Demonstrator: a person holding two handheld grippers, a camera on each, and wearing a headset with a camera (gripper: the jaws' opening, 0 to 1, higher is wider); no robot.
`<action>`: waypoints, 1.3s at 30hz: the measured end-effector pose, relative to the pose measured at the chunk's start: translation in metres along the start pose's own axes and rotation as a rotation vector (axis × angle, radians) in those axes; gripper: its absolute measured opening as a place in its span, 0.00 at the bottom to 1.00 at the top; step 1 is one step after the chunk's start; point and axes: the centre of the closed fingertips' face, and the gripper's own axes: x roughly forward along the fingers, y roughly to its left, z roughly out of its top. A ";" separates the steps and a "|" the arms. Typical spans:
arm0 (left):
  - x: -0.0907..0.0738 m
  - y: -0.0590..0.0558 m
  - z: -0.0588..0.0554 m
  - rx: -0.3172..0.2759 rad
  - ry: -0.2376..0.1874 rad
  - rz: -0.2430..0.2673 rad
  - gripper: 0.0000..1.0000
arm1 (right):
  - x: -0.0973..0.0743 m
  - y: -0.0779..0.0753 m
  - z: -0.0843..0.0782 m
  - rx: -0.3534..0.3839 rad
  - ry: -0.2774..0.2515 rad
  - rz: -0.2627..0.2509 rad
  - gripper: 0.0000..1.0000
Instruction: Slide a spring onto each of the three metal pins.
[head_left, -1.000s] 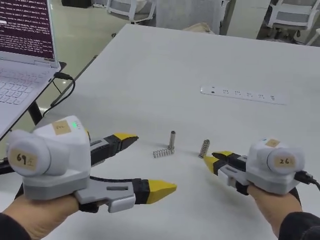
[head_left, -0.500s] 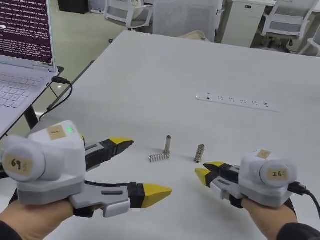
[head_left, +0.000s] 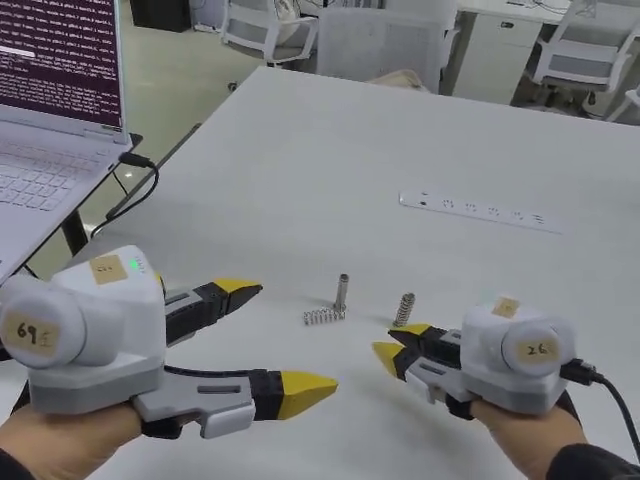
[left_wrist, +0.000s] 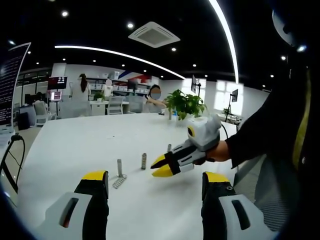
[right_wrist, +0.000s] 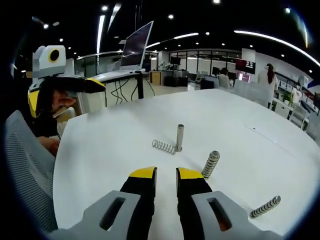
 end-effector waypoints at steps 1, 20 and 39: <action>-0.001 0.000 0.000 -0.001 -0.001 0.003 0.73 | 0.001 0.002 0.002 -0.011 0.001 0.010 0.13; -0.013 0.000 -0.011 -0.016 0.002 0.045 0.73 | 0.028 0.021 0.027 -0.222 0.094 0.153 0.13; -0.015 -0.007 -0.017 -0.022 0.018 0.049 0.73 | 0.061 0.019 0.026 -0.372 0.255 0.265 0.13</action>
